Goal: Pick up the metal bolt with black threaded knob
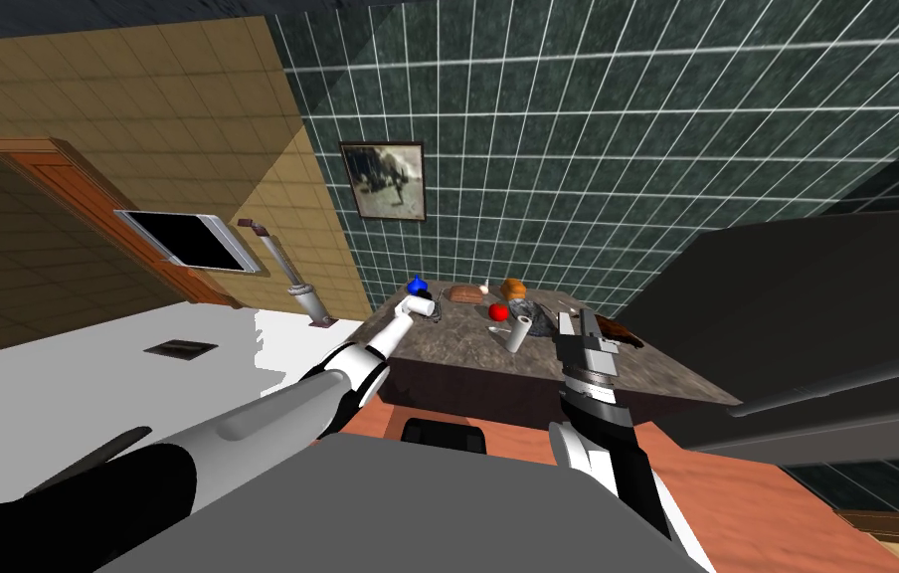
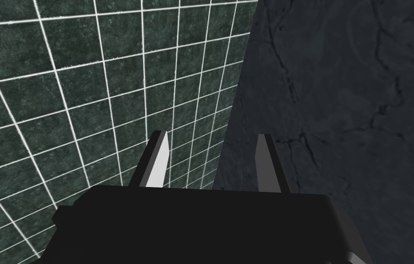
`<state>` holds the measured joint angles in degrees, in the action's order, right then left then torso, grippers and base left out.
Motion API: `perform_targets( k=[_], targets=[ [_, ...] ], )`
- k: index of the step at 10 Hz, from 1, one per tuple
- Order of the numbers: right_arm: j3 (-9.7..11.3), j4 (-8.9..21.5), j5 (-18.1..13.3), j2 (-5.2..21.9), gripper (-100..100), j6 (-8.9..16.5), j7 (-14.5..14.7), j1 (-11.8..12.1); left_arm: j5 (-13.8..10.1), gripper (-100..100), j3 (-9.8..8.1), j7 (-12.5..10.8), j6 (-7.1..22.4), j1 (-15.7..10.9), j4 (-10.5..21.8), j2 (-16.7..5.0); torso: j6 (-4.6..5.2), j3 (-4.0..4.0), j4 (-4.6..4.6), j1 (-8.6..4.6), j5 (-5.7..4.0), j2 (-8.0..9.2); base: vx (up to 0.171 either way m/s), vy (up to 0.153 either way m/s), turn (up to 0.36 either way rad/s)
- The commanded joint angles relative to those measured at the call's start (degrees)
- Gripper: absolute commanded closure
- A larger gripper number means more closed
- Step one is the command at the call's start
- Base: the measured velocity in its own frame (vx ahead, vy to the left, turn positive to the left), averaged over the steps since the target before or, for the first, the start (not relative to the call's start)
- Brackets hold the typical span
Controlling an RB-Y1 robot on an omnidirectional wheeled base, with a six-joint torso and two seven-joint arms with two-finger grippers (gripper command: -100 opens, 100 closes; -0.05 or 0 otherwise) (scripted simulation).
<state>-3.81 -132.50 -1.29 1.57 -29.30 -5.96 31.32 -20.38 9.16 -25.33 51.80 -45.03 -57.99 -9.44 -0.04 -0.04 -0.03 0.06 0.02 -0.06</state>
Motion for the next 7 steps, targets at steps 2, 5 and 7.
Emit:
perform_targets(
  k=[2,5,7],
  targets=[
    [0.0,0.0,0.0,0.0,0,0.0,0.0,0.0,-1.78,-100,0.11,-0.65,4.3,-3.75,4.78,0.21,0.0,0.01,0.01,0.01,0.0,0.01,0.015,0.033,-0.011],
    [0.0,0.0,0.0,0.0,0,0.0,0.0,0.0,-2.51,-100,0.13,-0.9,7.14,-5.24,7.18,0.24,-0.01,0.0,0.0,0.04,0.01,-0.01,0.021,0.028,-0.007],
    [0.0,0.0,0.0,0.0,0,0.0,0.0,0.0,-3.82,-100,0.09,-1.26,10.71,-7.76,10.72,0.14,0.0,-0.01,0.0,0.02,0.0,-0.02,0.029,0.036,-0.014]
  ],
)
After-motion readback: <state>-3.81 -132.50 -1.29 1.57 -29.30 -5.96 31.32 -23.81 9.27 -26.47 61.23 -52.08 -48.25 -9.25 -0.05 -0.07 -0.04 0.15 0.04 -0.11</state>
